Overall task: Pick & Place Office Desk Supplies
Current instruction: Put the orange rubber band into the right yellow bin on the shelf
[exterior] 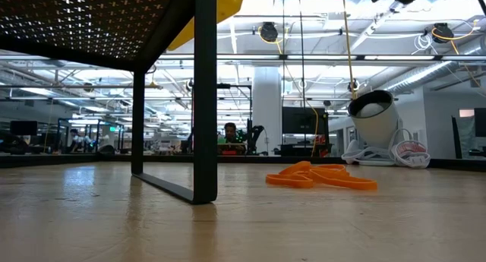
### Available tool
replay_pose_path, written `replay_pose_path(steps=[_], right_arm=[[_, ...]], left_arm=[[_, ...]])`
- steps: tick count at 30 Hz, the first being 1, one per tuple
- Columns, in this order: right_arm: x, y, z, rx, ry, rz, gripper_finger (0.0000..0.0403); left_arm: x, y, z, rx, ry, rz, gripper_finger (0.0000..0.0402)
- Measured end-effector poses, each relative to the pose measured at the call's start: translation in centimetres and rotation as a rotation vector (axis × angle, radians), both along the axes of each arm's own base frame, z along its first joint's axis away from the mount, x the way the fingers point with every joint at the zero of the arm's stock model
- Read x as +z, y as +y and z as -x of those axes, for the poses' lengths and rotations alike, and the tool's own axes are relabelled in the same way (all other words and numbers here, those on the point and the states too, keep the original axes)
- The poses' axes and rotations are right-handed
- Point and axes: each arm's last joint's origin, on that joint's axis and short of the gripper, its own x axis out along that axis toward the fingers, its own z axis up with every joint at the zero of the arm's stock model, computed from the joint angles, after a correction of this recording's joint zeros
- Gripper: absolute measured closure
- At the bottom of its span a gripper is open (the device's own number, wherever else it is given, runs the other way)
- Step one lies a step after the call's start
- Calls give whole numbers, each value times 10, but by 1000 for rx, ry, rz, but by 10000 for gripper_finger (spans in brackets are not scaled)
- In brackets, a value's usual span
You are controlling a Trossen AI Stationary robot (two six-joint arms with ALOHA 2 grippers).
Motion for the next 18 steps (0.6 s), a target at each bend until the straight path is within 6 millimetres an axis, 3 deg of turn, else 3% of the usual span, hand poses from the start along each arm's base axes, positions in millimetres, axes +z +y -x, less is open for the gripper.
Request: replay_pose_path(steps=[8,12,18], right_arm=[[24,-6,4,-204,132,86,403],[26,-8,1,-284,226,113,403],[29,-7,5,-327,234,148,403]], left_arm=[[0,0,0,0,1,-1,181],[-2,2,0,35,19,-6,181],[-2,4,1,142,36,-14,169]])
